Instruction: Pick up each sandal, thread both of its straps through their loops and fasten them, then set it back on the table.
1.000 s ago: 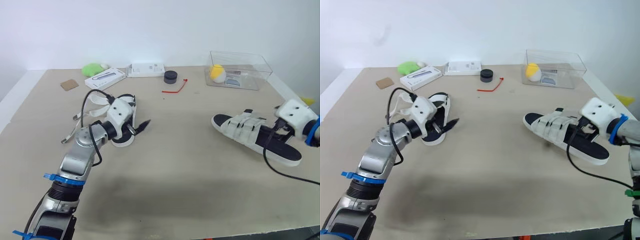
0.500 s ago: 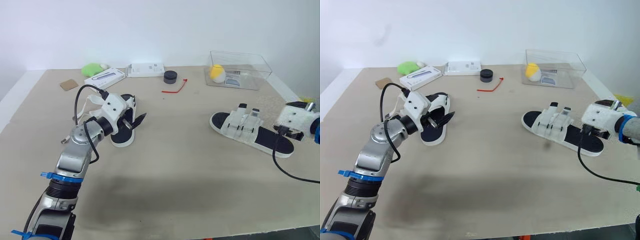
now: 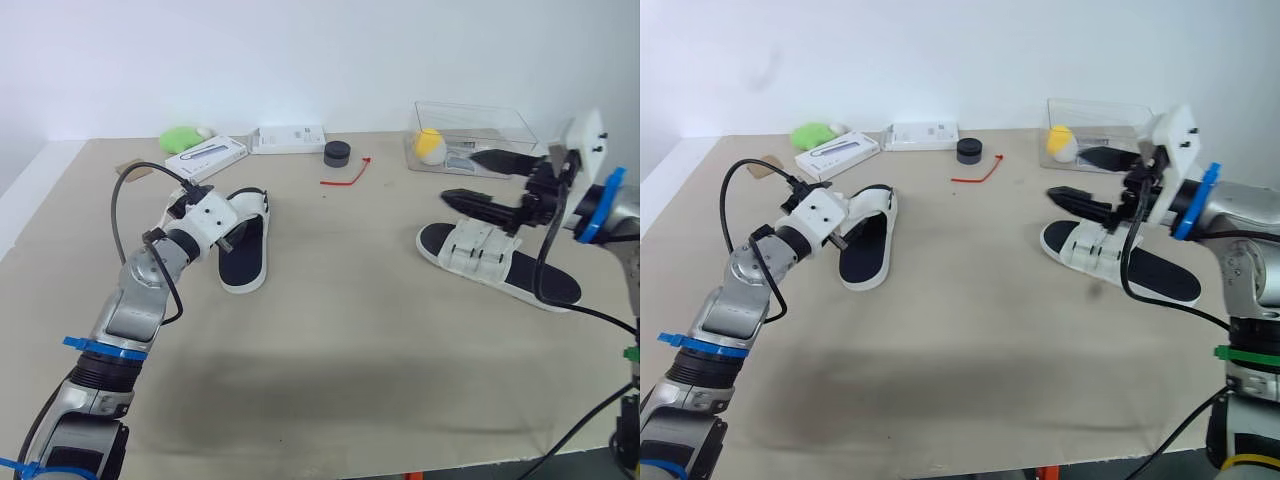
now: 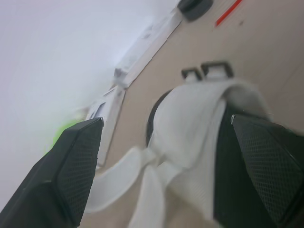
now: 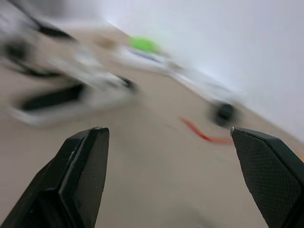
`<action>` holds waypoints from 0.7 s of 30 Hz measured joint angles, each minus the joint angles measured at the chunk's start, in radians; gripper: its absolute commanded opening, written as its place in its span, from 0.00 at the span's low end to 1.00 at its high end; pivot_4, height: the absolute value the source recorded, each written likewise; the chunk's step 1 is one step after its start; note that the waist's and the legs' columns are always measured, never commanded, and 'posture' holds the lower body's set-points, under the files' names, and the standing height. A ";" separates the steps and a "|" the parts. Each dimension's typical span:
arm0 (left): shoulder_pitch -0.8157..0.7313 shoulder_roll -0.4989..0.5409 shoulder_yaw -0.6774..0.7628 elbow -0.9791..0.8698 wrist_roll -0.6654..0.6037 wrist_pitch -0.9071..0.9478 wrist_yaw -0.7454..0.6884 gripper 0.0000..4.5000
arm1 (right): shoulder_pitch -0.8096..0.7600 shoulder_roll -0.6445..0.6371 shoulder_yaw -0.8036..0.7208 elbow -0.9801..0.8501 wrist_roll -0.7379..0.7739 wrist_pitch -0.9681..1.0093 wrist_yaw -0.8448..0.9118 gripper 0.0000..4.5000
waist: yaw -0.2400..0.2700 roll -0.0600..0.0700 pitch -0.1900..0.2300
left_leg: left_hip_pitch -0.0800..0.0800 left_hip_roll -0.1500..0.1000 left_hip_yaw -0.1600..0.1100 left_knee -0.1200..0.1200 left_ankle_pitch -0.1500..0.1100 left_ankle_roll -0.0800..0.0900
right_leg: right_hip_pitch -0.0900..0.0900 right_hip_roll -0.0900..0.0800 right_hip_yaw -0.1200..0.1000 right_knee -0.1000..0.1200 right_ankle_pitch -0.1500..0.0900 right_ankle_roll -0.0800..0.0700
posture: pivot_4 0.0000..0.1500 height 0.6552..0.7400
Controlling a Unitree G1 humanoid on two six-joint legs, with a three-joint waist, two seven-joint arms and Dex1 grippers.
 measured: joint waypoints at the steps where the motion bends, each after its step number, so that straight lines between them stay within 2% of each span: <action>1: -0.001 -0.001 -0.011 0.004 0.012 0.000 0.001 1.00 | -0.014 0.012 0.013 -0.033 0.025 0.032 -0.001 0.98 | 0.001 0.000 0.000 | -0.001 0.000 0.000 0.000 0.000 0.000 | -0.001 0.000 0.000 0.000 0.000 0.000 | 1.00 1.00; 5: -0.006 -0.007 -0.037 0.044 0.050 -0.002 0.006 1.00 | -0.045 0.029 0.030 -0.068 0.060 0.086 -0.001 0.98 | 0.008 0.000 0.000 | -0.003 -0.001 0.000 0.000 -0.001 0.001 | -0.002 -0.001 -0.001 -0.001 0.002 -0.004 | 1.00 1.00; 10: -0.065 -0.023 -0.097 0.145 0.118 -0.028 0.022 1.00 | -0.053 0.067 0.097 -0.051 0.019 0.066 0.009 0.98 | 0.008 -0.001 0.000 | -0.005 -0.001 0.000 0.000 -0.001 0.001 | -0.004 -0.001 -0.001 -0.001 0.002 -0.004 | 1.00 1.00; 20: -0.171 -0.072 -0.141 0.302 0.186 -0.094 0.080 1.00 | -0.053 0.087 0.108 -0.036 -0.023 0.041 0.009 0.98 | 0.007 -0.001 0.000 | -0.006 -0.001 0.000 0.000 -0.001 0.001 | -0.006 0.000 -0.001 0.000 0.002 -0.004 | 1.00 1.00; 21: -0.181 -0.073 -0.142 0.324 0.188 -0.105 0.085 0.88 | -0.053 0.088 0.108 -0.036 -0.025 0.041 0.007 1.00 | 0.007 -0.001 0.000 | -0.006 -0.001 0.000 0.000 -0.001 0.001 | -0.006 0.000 -0.001 0.000 0.002 -0.004 | 1.00 1.00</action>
